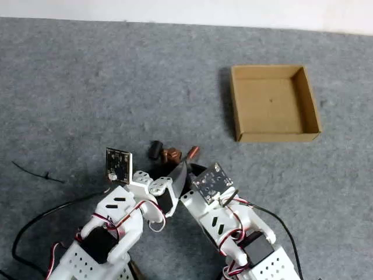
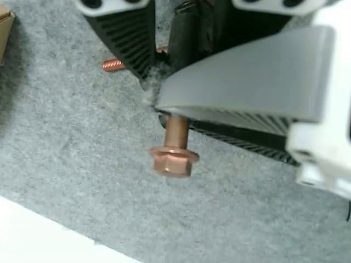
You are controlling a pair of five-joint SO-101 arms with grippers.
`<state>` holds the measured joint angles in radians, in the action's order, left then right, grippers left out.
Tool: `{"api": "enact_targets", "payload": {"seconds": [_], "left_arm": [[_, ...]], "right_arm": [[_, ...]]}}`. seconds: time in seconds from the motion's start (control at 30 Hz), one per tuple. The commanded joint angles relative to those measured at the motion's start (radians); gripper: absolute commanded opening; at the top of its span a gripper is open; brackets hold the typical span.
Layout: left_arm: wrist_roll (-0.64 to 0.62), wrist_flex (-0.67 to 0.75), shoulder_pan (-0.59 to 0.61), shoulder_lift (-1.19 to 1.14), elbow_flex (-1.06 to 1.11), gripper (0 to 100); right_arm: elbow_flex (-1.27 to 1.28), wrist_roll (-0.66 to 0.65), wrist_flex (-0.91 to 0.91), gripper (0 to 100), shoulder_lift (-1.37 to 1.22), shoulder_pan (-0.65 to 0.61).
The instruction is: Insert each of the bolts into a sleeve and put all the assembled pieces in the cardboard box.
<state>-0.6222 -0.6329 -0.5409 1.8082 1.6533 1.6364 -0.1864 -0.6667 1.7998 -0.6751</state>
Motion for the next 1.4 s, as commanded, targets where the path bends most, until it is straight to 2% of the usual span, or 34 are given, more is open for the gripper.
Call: {"api": "enact_targets", "payload": {"seconds": [0.0, 0.1, 0.17, 0.43, 0.5, 0.7, 0.8, 1.13, 1.37], "left_arm": [[0.008, -0.005, 0.019, 0.010, -0.004, 16], [0.006, -0.006, 0.015, 0.010, 0.005, 26], [0.006, -0.006, 0.019, 0.010, 0.008, 28], [0.006, -0.005, 0.038, 0.012, 0.007, 28], [-0.009, 0.000, 0.081, 0.012, 0.005, 28], [-0.114, 0.135, 0.245, 0.012, 0.016, 28], [-0.144, 0.149, 0.289, 0.012, 0.013, 28], [-0.143, 0.149, 0.298, 0.010, 0.016, 28], [-0.143, 0.149, 0.300, 0.010, 0.016, 28]], "right_arm": [[-0.019, -0.011, 0.004, 0.5, 0.005, 0.013], [-0.019, -0.011, 0.004, 0.5, 0.005, 0.013], [-0.018, -0.011, 0.004, 0.5, 0.005, 0.013], [-0.013, -0.011, 0.004, 0.5, 0.005, 0.015], [-0.013, -0.011, 0.004, 0.5, 0.005, 0.015], [-0.013, -0.011, 0.004, 0.5, 0.005, 0.015], [-0.013, -0.011, 0.004, 0.5, 0.005, 0.015], [-0.013, -0.011, 0.004, 0.5, 0.005, 0.019], [-0.008, -0.006, 0.090, 0.5, 0.004, 0.119]]}}
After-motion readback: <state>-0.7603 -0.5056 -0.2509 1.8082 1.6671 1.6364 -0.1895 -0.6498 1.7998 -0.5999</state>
